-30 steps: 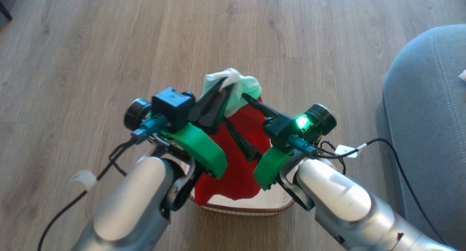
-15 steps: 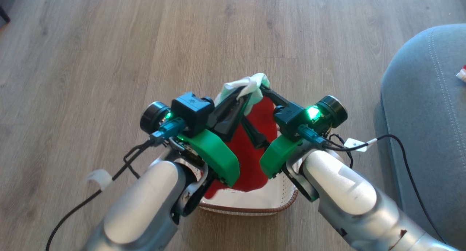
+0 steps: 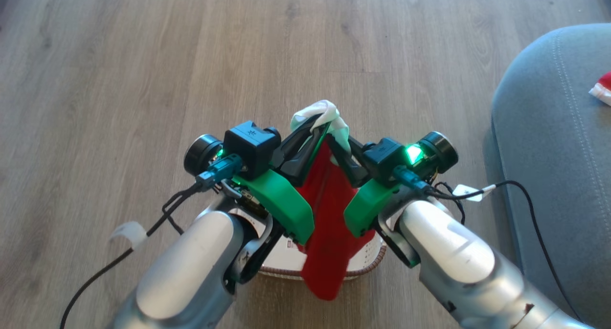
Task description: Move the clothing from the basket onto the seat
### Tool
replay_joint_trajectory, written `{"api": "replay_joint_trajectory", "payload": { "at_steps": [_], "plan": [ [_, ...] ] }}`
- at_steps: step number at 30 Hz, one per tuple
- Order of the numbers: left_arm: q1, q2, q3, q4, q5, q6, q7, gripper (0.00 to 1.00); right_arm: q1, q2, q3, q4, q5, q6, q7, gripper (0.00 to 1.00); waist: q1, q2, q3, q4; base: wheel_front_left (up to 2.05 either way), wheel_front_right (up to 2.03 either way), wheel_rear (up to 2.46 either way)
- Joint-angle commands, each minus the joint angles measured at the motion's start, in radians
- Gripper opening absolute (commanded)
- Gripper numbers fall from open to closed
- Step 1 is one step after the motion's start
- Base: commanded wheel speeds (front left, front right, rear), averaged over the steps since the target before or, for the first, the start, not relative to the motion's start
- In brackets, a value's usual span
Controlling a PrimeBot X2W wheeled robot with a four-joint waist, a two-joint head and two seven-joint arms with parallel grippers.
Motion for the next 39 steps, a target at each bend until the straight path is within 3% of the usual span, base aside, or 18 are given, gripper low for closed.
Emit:
{"api": "replay_joint_trajectory", "payload": {
  "at_steps": [1,2,3,5,6,15,29,39],
  "plan": [
    [-0.047,0.014,0.047,-0.033,-0.004,0.007,-0.014,0.25,-0.016,0.016,-0.01,-0.025,0.012,0.007,-0.005,0.0,0.0,0.0,0.001,-0.005,0.0,0.0,0.0],
    [-0.046,0.015,0.048,-0.029,-0.005,0.008,-0.016,0.4,-0.017,0.012,-0.017,-0.028,0.015,0.007,-0.005,0.0,0.0,0.0,0.002,-0.008,0.0,0.0,0.0],
    [-0.044,0.016,0.049,-0.025,-0.005,0.009,-0.019,0.48,-0.017,0.008,-0.024,-0.031,0.019,0.007,-0.005,0.0,0.0,0.0,0.002,-0.013,0.0,0.0,0.0],
    [-0.041,0.019,0.052,-0.015,-0.006,0.012,-0.025,0.97,-0.018,-0.003,-0.038,-0.039,0.023,0.007,-0.005,0.0,0.0,0.0,0.004,-0.025,0.0,0.0,0.0],
    [-0.04,0.02,0.054,-0.01,-0.006,0.013,-0.029,1.0,-0.019,-0.008,-0.047,-0.044,0.025,0.007,-0.005,0.0,0.0,0.0,0.005,-0.031,0.0,0.0,0.0],
    [-0.021,0.018,0.052,0.035,-0.012,0.013,-0.068,1.0,-0.011,-0.078,-0.132,-0.103,0.037,0.007,-0.005,0.0,0.0,0.0,0.013,-0.121,0.0,0.0,0.0],
    [-0.01,0.016,0.025,0.084,-0.009,0.006,-0.093,1.0,0.032,-0.185,-0.279,-0.233,0.043,0.007,0.022,0.0,0.0,0.0,0.039,-0.347,0.0,0.0,0.0],
    [-0.02,0.004,-0.005,0.065,-0.007,0.0,-0.079,1.0,0.082,-0.222,-0.365,-0.318,0.04,0.007,0.056,0.0,0.0,0.0,0.041,-0.471,0.0,0.0,0.0]
  ]
}}
